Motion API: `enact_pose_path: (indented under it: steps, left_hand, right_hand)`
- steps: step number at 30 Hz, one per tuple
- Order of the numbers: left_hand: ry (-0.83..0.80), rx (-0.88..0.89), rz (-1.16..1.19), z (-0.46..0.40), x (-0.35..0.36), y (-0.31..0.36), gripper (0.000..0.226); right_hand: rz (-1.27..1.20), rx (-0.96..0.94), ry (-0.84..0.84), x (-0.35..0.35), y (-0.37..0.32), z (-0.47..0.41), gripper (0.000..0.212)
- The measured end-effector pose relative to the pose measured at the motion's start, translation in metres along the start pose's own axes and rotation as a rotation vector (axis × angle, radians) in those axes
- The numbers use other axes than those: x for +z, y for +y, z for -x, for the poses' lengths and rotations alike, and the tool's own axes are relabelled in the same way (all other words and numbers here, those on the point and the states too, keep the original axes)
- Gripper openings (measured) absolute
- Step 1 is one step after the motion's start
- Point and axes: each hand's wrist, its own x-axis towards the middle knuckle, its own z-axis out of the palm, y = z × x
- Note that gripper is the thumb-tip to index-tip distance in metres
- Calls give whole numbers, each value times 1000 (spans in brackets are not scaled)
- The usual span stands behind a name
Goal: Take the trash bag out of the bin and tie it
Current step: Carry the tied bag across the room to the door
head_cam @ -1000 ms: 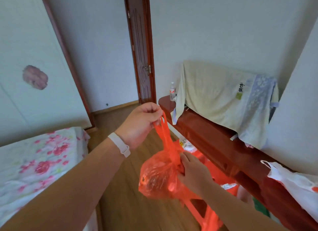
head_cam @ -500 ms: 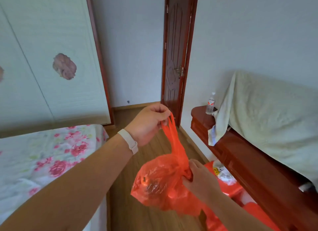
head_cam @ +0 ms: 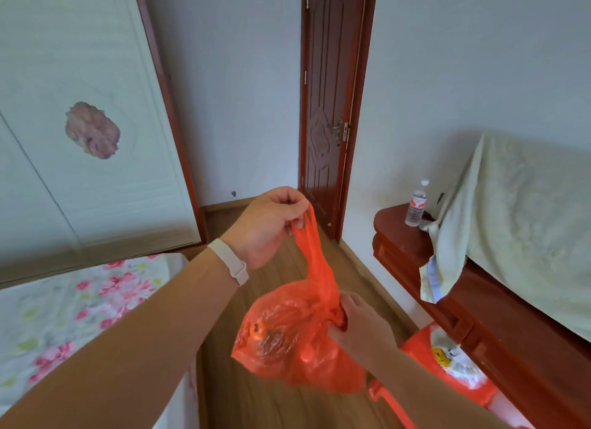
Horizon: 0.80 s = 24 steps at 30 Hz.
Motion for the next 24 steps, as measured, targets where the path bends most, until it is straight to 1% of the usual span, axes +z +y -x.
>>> enact_pose_path:
  steps: [8,12,16,20,24]
  left_hand:
    - [58,-48,-79,-145,-43,-38,21]
    - [102,-52,-72,-224,-60,-38,23]
    - [118,-27,-74,-284,-75,-34,21]
    - [105,-21,-47,-337,-99,-36,18]
    - [66,-17,12,-393,-127,-50,20]
  right_hand:
    - [-140,-21,-79,44,26,-155,65]
    - [-172,-38,-113,45,37,-242,67]
    - [-170,-55,-111,42,44,-315,64]
    - [-139,-63,-113,47,47,-372,69]
    - [-135,-51,-122,54,54,-428,71]
